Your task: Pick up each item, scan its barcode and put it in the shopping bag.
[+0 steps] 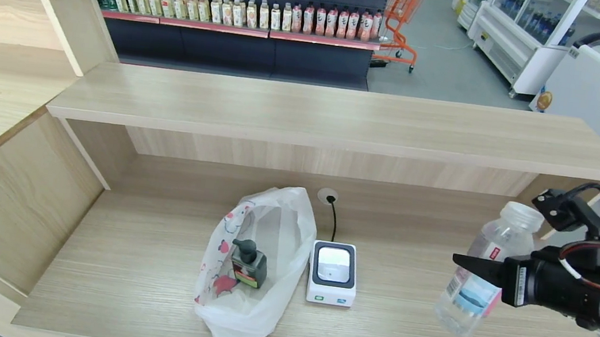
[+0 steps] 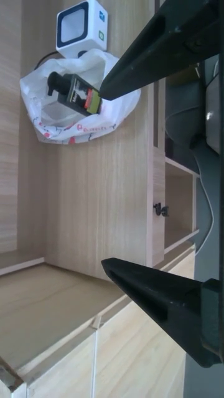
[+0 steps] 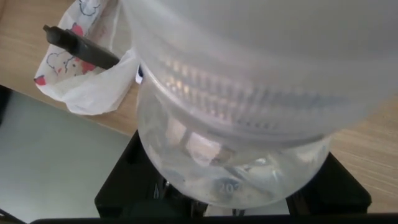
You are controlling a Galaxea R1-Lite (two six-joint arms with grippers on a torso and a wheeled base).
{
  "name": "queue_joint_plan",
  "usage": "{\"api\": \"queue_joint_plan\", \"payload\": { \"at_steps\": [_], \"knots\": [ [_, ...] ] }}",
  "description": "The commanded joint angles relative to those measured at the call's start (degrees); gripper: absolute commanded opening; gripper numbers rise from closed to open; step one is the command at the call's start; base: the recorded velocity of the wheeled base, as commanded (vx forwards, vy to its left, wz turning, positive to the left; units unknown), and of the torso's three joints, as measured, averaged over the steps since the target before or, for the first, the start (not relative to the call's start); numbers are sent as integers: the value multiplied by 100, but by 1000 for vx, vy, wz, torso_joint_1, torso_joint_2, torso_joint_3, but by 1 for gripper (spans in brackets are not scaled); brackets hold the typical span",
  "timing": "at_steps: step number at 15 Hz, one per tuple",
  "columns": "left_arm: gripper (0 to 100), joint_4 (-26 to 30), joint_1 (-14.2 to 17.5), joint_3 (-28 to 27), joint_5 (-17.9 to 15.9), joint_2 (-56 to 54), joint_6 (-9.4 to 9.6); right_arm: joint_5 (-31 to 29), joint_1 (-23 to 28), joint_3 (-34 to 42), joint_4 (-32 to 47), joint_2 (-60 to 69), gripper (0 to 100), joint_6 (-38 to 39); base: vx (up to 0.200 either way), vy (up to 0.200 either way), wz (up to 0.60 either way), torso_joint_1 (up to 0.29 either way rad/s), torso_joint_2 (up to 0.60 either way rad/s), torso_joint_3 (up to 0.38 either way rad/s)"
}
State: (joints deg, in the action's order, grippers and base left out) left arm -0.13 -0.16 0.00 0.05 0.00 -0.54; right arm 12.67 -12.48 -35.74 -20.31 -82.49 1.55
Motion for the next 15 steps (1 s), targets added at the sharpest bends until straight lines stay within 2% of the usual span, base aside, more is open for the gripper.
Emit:
{"api": "queue_joint_plan", "payload": {
  "at_steps": [1, 3, 6, 8, 11, 13, 15],
  "knots": [
    [100, -4, -2, 0, -5, 9, 10, -247, -281, -187, -8, -531, 0, 214, 0, 0, 0, 0, 0, 0],
    [100, -4, -2, 0, -5, 9, 10, -502, -474, -504, -8, -891, 0, 452, 0, 0, 0, 0, 0, 0],
    [100, -4, -2, 0, -5, 9, 10, -977, -1028, -1049, 53, -1506, 0, 1049, 0, 0, 0, 0, 0, 0],
    [100, 5, 7, 0, -5, 9, 10, -1056, -1274, -1286, 124, -1761, 0, 1155, 0, 0, 0, 0, 0, 0],
    [100, -4, -2, 0, -5, 9, 10, -1144, -1503, -1321, 106, -2043, 0, 1348, 0, 0, 0, 0, 0, 0],
    [100, -4, -2, 0, -5, 9, 10, -1434, -1555, -1383, 1, -2315, 0, 1366, 0, 0, 0, 0, 0, 0],
    [100, 5, -2, 0, -5, 9, 10, -1434, -1555, -1523, -193, -2535, 0, 1357, 0, 0, 0, 0, 0, 0]
  ]
}}
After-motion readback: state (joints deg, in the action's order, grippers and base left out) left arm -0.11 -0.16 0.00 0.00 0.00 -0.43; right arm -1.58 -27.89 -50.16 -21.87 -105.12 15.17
